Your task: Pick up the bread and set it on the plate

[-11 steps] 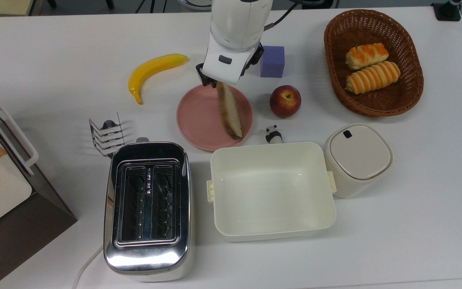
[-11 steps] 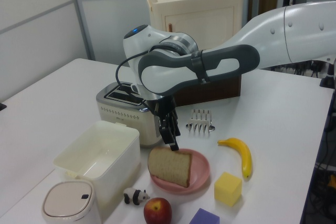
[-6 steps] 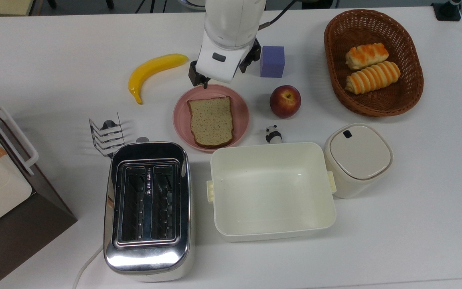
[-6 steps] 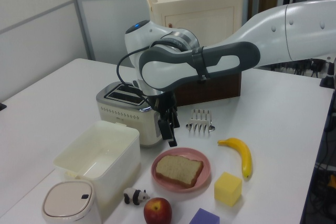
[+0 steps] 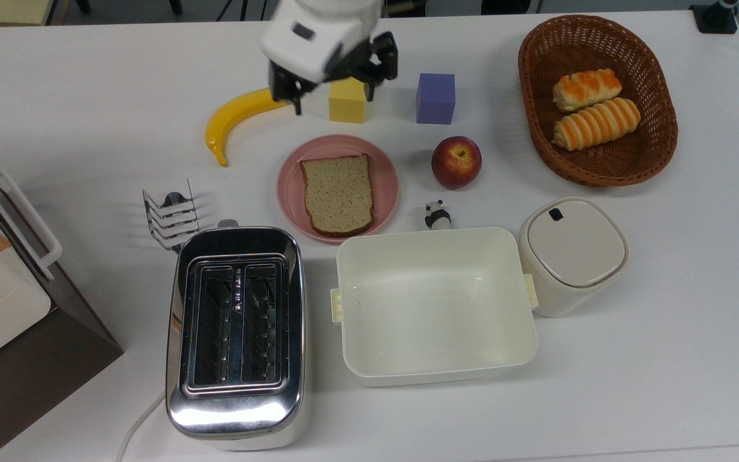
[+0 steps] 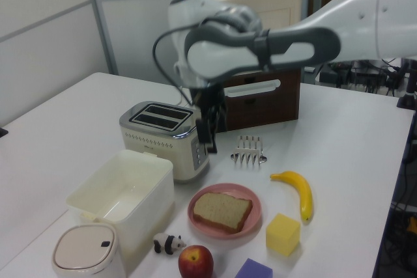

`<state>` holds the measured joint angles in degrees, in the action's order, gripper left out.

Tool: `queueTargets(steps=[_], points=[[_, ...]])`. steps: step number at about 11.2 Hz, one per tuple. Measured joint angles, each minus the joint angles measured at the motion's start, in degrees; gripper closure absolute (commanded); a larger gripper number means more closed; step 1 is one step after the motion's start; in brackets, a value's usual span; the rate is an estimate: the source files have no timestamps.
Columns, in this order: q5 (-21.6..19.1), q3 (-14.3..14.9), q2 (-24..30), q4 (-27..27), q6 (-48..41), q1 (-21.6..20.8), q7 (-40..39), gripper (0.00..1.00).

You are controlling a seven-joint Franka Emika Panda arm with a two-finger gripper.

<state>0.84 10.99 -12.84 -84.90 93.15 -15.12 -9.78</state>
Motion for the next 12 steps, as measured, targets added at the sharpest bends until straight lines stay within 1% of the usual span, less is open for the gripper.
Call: queueTargets(steps=[3,5,7,8,12], points=[[0.0,3.4,4.1,1.0,0.0,0.1,5.6,0.00],[0.0,6.4,7.4,1.0,-0.8,0.1,6.7,0.00],[0.0,9.2,9.3,1.0,-4.5,0.2,6.7,0.00],[0.0,9.9,9.7,0.9,-5.0,0.2,7.1,0.00],[0.0,9.7,9.2,0.1,-5.0,-0.4,8.5,0.00]])
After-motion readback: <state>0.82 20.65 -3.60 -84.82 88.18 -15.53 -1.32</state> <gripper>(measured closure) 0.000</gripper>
